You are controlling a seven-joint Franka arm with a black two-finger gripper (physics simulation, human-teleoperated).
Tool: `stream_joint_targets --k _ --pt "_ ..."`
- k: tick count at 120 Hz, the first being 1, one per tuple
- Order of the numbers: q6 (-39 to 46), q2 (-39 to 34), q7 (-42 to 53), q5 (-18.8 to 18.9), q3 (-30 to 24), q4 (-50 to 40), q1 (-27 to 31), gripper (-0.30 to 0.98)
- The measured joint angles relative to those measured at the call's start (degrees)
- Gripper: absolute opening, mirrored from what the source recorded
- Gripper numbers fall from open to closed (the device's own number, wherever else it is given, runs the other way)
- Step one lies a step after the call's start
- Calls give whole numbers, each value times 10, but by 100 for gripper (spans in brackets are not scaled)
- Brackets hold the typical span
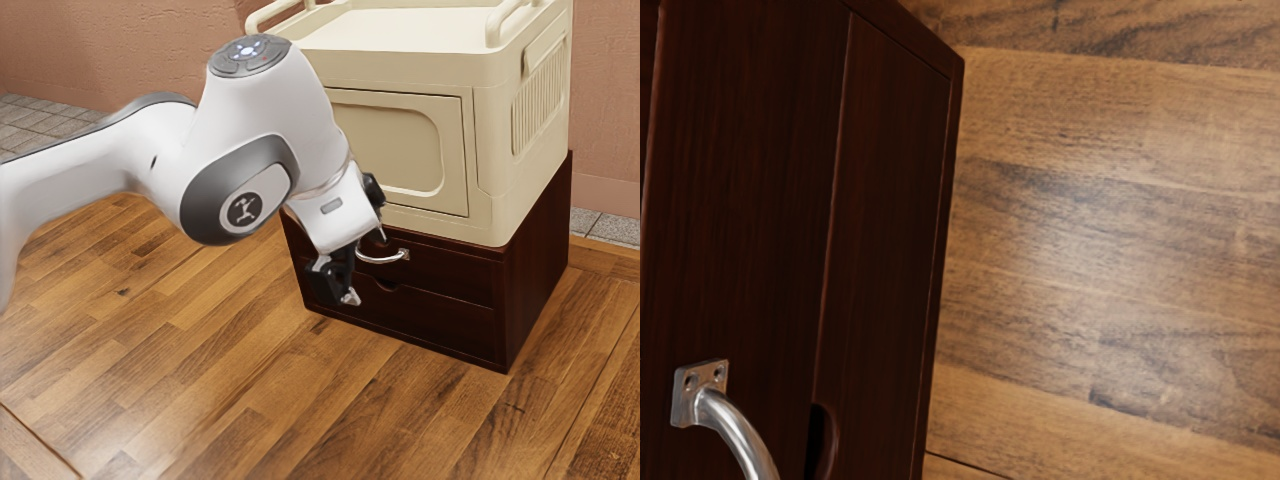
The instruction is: Pull the drawer handle with one arm to open the drawer
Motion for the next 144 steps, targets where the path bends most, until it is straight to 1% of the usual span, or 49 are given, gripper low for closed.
stream_joint_targets --k 41,71,77,79,89,102,118,129,131,144 --pt "9 22 33 -1 2 -2 19 69" --pt "41 27 47 1 -2 -26 68 69" --pt "47 28 49 2 -9 -34 82 72" --pt "49 28 50 2 -13 -36 87 70" --pt "56 26 53 3 -23 -40 99 68" --pt "59 20 56 3 -30 -37 100 68" --pt "63 29 59 3 -32 -33 84 68" --pt "66 32 61 4 -32 -37 69 68" --pt "66 33 61 4 -32 -39 69 70" --pt "69 29 63 4 -31 -53 67 69"
